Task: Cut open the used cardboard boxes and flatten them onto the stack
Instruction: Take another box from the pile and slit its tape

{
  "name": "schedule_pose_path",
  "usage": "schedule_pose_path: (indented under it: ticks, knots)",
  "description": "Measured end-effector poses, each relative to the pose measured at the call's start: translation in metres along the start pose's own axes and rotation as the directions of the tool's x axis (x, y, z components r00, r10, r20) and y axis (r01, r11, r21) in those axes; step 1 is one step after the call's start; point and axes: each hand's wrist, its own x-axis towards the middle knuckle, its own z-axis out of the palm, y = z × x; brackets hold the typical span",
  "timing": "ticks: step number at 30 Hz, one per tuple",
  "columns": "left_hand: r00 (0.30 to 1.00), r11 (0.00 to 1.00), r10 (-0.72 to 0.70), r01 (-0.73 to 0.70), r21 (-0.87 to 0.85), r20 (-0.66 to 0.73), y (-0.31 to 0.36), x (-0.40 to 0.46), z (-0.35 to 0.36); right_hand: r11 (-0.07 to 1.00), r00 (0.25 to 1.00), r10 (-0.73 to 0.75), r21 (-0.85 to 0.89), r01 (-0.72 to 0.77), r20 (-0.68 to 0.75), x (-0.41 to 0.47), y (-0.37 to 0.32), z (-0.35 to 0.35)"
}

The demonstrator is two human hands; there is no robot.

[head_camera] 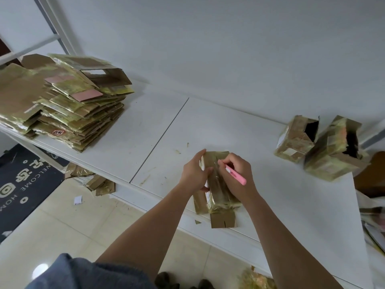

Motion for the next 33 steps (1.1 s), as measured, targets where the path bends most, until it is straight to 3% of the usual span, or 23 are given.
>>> schedule_pose_path:
  ticks: [12, 23, 27, 30, 33]
  knots:
    - [1.0, 0.999, 0.009, -0.009, 0.035, -0.018, 0.004, 0.001, 0.001, 0.987, 0.978, 0.112, 0.096, -0.131, 0.178, -0.044, -0.009, -0.027]
    - [0.998, 0.993, 0.006, 0.002, 0.115, -0.064, 0.006, 0.002, 0.007, 0.997, 0.998, 0.006, -0.075, -0.001, 0.068, -0.103, -0.022, -0.05]
    - [0.989, 0.922, 0.114, -0.071, 0.381, -0.091, 0.013, 0.001, 0.01, 0.997, 0.995, 0.077, 0.006, -0.077, 0.056, -0.111, -0.027, -0.069]
    - [0.983, 0.889, 0.175, -0.131, 0.439, -0.06, 0.014, 0.001, 0.011, 0.984, 0.983, 0.16, 0.095, -0.151, -0.085, -0.121, -0.027, -0.085]
    - [0.985, 0.88, 0.158, -0.106, 0.464, -0.075, 0.011, 0.002, 0.005, 0.923, 0.884, 0.35, 0.275, -0.269, -0.311, -0.127, -0.018, -0.093]
